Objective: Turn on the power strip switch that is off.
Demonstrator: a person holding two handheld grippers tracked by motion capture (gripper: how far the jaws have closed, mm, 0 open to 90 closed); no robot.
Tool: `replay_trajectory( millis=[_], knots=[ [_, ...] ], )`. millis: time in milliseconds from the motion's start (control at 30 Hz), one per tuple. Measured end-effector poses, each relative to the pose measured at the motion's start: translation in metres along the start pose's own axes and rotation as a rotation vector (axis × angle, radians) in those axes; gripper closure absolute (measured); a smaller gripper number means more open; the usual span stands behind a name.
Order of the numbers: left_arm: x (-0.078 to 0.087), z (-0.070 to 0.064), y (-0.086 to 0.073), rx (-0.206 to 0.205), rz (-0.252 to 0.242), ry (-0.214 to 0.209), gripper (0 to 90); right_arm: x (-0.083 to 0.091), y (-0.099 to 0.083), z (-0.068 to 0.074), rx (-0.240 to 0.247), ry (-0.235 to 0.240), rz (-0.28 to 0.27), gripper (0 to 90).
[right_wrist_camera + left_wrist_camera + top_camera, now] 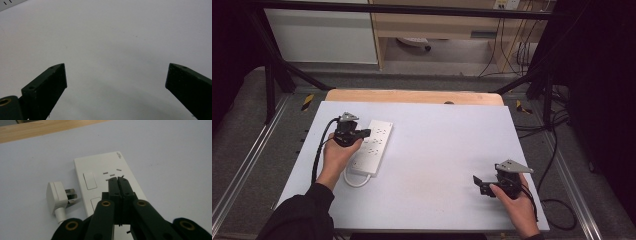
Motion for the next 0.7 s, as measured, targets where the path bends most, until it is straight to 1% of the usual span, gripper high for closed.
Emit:
replay_trajectory(
  millis=[100,233,467,700],
  knots=[
    [-0.001,0.0003,-0.0008,0.004,0.004,0.001,90.0,-0.0001,0.0002,0.0004,-0.01,0.003,0.001,4.0],
    [-0.0016,0.0021,-0.0022,0.009,0.013,0.007,90.0,-0.0005,0.0,0.0003,0.0,0.001,0.0,4.0],
    [-0.0021,0.0074,-0.0057,0.013,0.025,0.019,90.0,-0.0008,0.0001,0.0007,-0.006,0.003,0.002,4.0],
    [-0.0026,0.0077,-0.0061,0.013,0.024,0.02,90.0,-0.0009,-0.0003,0.0003,-0.006,0.002,0.005,4.0]
  ],
)
Point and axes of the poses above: each handheld gripper's, and its own axes: x roughly backward along the jaws, y roughly out of its top, z roughly to its left, the point moved 5 cm from there along -x, roughly forward along the jaws, and after that the axes turned 8 degrees about x, right-handed, at the moved point
